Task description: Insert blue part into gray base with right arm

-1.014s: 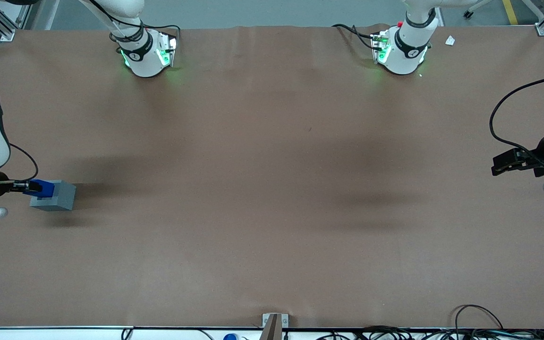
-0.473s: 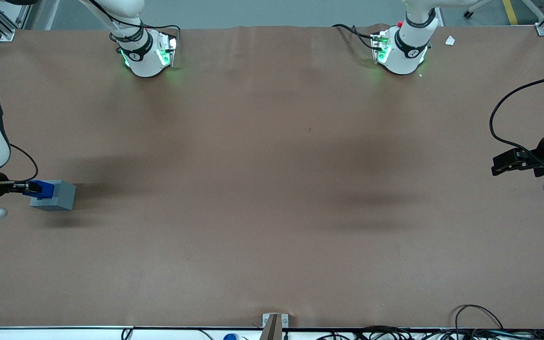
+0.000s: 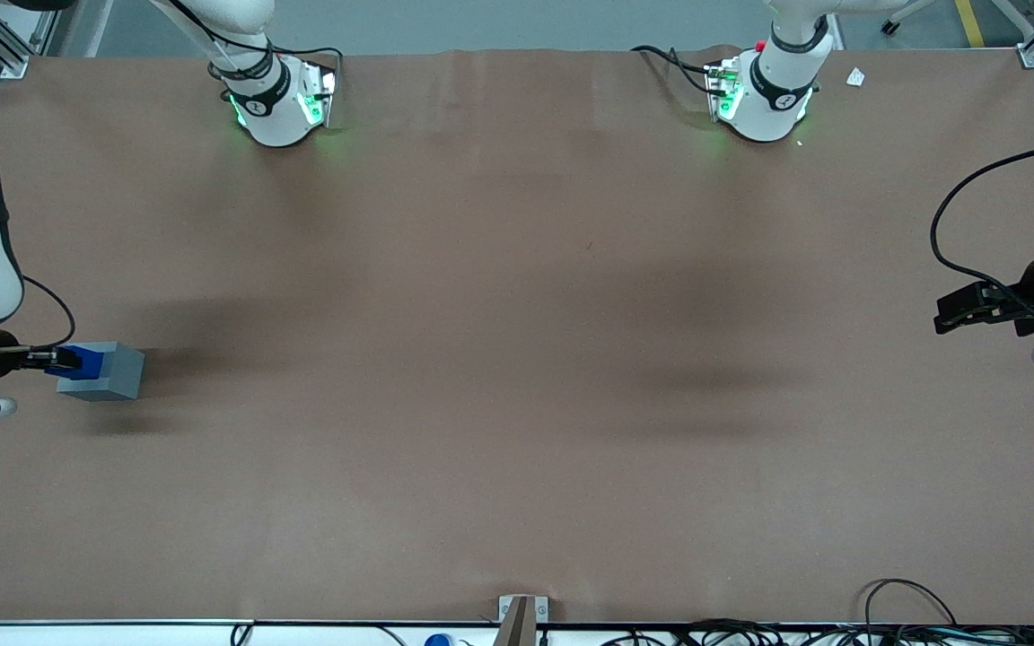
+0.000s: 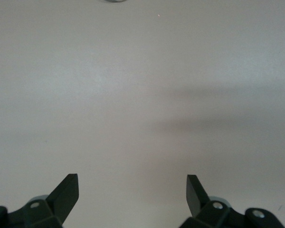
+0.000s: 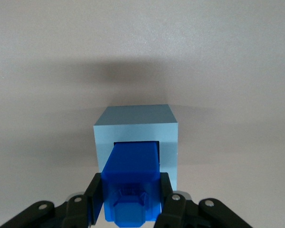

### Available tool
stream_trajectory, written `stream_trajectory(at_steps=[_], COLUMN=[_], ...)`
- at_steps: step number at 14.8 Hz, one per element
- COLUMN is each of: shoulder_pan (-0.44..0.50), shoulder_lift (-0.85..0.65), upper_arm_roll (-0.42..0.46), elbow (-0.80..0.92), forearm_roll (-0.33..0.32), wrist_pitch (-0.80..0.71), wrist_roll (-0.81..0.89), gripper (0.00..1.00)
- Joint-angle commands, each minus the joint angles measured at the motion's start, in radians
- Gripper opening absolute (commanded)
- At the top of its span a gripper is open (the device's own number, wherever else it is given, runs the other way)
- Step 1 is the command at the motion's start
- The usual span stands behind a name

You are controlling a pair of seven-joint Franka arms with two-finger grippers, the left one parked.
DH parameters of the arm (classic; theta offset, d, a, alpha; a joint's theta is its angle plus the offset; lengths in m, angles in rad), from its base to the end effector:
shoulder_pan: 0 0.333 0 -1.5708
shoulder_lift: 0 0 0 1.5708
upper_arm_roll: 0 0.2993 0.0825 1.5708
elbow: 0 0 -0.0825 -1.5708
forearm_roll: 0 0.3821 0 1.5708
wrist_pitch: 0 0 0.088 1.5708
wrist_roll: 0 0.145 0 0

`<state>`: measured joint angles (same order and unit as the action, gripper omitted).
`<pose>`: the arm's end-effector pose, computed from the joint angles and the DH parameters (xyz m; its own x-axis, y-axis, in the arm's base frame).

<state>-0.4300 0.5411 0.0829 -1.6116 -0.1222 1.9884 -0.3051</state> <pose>0.6085 -0.2371 0.2497 0.9849 0.0075 -0.1727 0.0090 -0.9999 0.0080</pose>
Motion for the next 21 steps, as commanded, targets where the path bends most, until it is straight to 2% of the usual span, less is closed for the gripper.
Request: stream_trajectory(at_steps=[1,4,5,6,7,8,9,13,17,21], shoulder_pan=[-0.006,-0.006,-0.006,-0.003,-0.003,-0.003,-0.004,0.005,0.054,0.103], shoulder_lift=[0.013,0.014,0.016,0.020,0.020,0.020,0.020,-0.002,-0.070,-0.162], upper_arm_roll=[0.009,0.009,0.009,0.009,0.009,0.009,0.011,0.017,0.021,0.032], elbow=[0.012,0.012,0.012,0.013,0.013,0.013,0.013,0.038,0.099,0.122], forearm_roll=[-0.001,0.003,0.003,0.001,0.001,0.003,0.004,0.004,0.006,0.052], wrist_pitch=[0.003,0.010,0.009,0.009,0.009,0.007,0.004,-0.016,-0.166,-0.244], wrist_roll=[0.006,0.006,0.006,0.004,0.004,0.006,0.007,0.004,0.076,0.151], gripper=[0.00,0.00,0.10,0.42,0.79,0.92,1.00,1.00,1.00,1.00])
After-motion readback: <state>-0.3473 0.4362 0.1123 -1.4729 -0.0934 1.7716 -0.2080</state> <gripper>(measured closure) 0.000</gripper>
